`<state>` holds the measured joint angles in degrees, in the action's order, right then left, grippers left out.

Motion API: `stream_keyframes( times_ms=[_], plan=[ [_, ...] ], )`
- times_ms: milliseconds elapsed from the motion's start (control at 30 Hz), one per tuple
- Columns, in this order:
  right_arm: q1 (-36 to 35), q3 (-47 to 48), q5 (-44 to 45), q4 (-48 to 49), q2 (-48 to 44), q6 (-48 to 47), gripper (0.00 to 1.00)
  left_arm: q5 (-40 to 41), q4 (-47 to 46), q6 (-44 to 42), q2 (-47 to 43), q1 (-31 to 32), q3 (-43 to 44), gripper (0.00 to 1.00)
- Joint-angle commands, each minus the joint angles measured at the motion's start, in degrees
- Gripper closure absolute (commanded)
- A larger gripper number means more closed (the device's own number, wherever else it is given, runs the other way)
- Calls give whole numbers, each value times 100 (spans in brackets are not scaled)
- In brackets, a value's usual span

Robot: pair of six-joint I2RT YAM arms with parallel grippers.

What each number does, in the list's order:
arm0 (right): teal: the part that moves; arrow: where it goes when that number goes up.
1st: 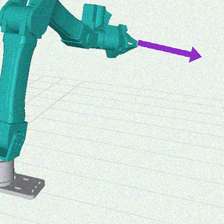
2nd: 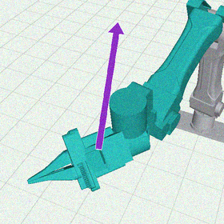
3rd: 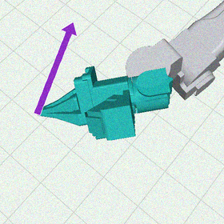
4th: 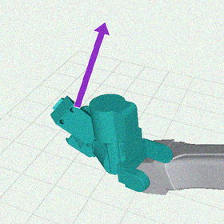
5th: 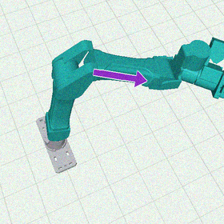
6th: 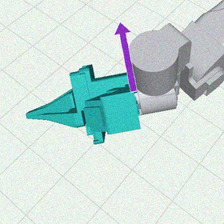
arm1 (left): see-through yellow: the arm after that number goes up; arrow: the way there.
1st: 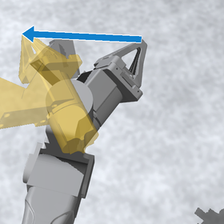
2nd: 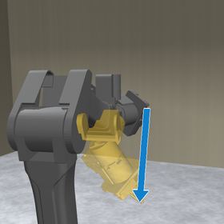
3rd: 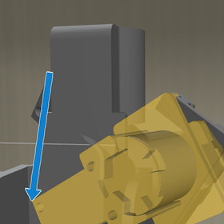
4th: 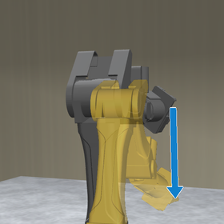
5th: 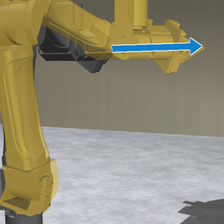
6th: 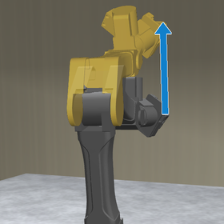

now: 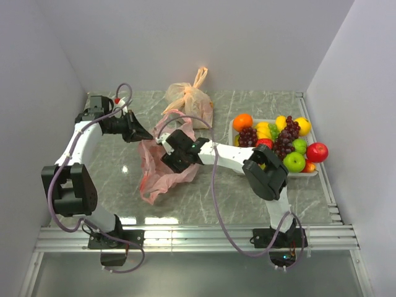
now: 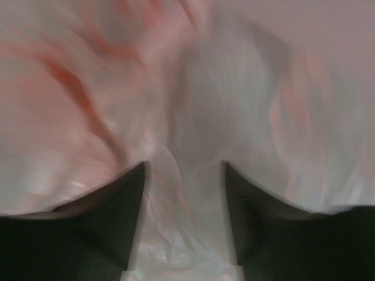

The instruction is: Place the fake fruits into the plastic bag and tie a complex knot

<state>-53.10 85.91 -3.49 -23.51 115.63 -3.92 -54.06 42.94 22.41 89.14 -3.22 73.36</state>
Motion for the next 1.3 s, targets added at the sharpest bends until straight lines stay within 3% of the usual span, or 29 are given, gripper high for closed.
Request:
stream_keyframes(
  times_ms=[0,100,167,267,300,400,633,800,967,1033,1067,1100,1267],
  plan=[
    [-34,-143,822,-198,-207,85,30,70,407,-544,-2,-248,336,100],
    [54,-373,1104,-391,-339,67,29,738,698,-1062,7,-310,547,98],
    [80,-417,1157,-523,-392,50,29,914,716,-1353,-54,-310,530,90],
    [72,-233,1105,-716,-393,84,29,1152,724,-1564,-125,-284,521,65],
    [72,-163,1078,-769,-401,154,29,1170,794,-1660,-151,-267,539,46],
    [54,118,894,-866,-489,286,29,1240,891,-1766,-309,-170,486,28],
    [37,909,937,-1375,-376,559,29,2010,752,-1671,-916,278,-31,9],
    [37,936,1069,-1455,-296,647,29,2936,663,-1424,-1013,533,-392,18],
    [54,962,1210,-1428,-129,612,29,2902,558,-1389,-934,568,-718,30],
    [63,989,1158,-1464,-85,594,29,2744,505,-1389,-864,568,-701,40],
    [72,946,931,-1446,-128,542,29,2595,505,-1371,-803,568,-683,55],
    [63,884,850,-1385,-216,507,29,2550,488,-1363,-785,568,-657,62],
    [203,752,-316,-1332,-1199,6,29,1900,444,-1231,-872,551,-420,94]
  ],
)
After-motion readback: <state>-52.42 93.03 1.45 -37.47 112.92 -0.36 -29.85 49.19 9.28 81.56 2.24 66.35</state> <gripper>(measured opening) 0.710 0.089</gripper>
